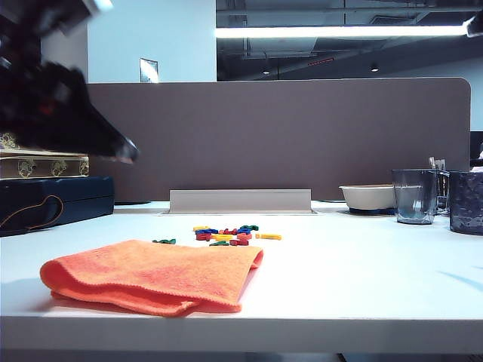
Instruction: Use an orange cloth to wipe the letter magnets on the table away for a distance.
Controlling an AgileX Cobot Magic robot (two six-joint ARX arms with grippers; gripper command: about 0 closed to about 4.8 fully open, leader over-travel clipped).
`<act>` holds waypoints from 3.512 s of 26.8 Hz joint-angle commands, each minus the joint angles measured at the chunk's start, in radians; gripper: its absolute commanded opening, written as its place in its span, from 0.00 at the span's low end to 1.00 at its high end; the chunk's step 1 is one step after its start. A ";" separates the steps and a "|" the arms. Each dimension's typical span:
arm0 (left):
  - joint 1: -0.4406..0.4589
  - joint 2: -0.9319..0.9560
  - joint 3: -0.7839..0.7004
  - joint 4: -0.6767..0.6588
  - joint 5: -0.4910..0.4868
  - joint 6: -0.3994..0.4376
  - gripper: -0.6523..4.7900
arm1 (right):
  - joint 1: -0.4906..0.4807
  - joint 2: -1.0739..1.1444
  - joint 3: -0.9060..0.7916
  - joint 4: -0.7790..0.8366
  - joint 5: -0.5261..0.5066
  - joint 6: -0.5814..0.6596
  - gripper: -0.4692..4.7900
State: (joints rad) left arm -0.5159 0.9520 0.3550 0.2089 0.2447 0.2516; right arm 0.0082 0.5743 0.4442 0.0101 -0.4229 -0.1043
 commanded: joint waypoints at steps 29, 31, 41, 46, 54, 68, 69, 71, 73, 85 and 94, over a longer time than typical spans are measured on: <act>-0.005 0.489 0.162 0.077 0.101 0.002 0.71 | -0.001 0.294 0.156 0.092 0.003 -0.005 0.56; -0.005 0.534 0.176 0.068 0.101 -0.002 0.71 | -0.001 0.295 0.156 0.092 0.005 -0.005 0.56; -0.005 0.597 0.178 0.054 0.145 -0.028 0.70 | -0.001 0.296 0.156 0.089 0.030 -0.031 0.56; -0.005 0.619 0.179 0.068 0.137 -0.027 0.59 | -0.001 0.296 0.156 0.087 0.051 -0.031 0.56; -0.005 0.620 0.226 0.087 0.133 -0.023 0.15 | -0.001 0.296 0.156 0.064 0.066 -0.055 0.56; -0.021 0.619 0.375 0.093 0.137 -0.095 0.11 | -0.001 0.296 0.156 0.061 0.089 -0.058 0.56; -0.027 0.619 0.391 0.093 0.140 -0.095 0.11 | -0.001 0.296 0.156 0.061 0.089 -0.058 0.56; -0.043 0.619 0.413 0.093 0.140 -0.095 0.11 | -0.001 0.296 0.156 0.061 0.089 -0.058 0.56; -0.065 0.620 0.438 0.093 0.141 -0.094 0.11 | -0.001 0.296 0.156 0.061 0.089 -0.058 0.56; -0.174 0.932 0.754 0.145 0.135 -0.094 0.11 | 0.002 0.293 0.156 0.042 0.101 -0.080 0.56; -0.174 1.129 0.923 0.143 0.167 -0.095 0.11 | 0.035 0.294 0.156 0.027 0.188 -0.140 0.56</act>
State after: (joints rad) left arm -0.6888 2.0678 1.2579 0.3389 0.3885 0.1600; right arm 0.0395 0.8707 0.5961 0.0311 -0.2409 -0.2237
